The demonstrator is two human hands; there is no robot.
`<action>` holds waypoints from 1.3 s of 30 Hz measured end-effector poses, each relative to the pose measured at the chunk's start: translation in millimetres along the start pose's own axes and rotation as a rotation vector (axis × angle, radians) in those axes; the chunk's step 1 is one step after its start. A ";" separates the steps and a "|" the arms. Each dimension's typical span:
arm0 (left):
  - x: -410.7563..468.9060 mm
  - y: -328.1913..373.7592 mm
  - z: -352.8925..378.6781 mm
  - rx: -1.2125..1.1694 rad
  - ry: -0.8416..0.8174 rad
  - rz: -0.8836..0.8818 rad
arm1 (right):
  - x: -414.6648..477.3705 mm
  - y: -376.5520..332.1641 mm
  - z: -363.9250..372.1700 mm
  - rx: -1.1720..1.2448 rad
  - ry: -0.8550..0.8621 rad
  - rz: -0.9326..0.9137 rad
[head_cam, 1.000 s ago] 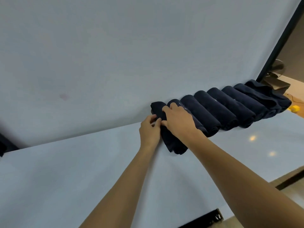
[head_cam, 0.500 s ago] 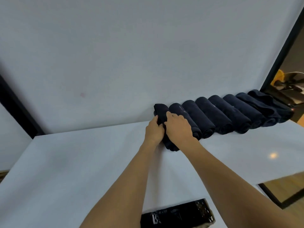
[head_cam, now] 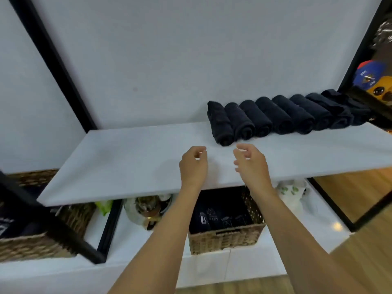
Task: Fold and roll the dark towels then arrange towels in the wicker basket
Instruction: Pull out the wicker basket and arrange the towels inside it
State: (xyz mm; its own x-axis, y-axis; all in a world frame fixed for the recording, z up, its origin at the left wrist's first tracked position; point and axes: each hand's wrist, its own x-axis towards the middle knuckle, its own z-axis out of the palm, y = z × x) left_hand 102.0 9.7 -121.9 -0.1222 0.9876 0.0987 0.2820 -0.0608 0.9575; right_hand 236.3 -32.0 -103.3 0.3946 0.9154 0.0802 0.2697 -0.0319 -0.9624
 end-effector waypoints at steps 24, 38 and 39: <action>-56.4 -208.1 38.8 0.414 0.109 -0.615 | 23.0 254.4 -22.7 -0.434 -0.109 0.405; -77.5 -227.5 23.2 0.724 0.123 -0.423 | 18.0 271.3 -26.4 -0.519 -0.200 0.228; -86.0 -222.2 17.2 0.723 0.116 -0.420 | 6.5 267.0 -30.7 -0.499 -0.191 0.238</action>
State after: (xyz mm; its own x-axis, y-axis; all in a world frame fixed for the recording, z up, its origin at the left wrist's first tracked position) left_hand 66.2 -59.2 -347.8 -0.4393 0.8837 -0.1618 0.7258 0.4552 0.5157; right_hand 337.8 -47.0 -351.7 0.3420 0.9145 -0.2161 0.5925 -0.3883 -0.7058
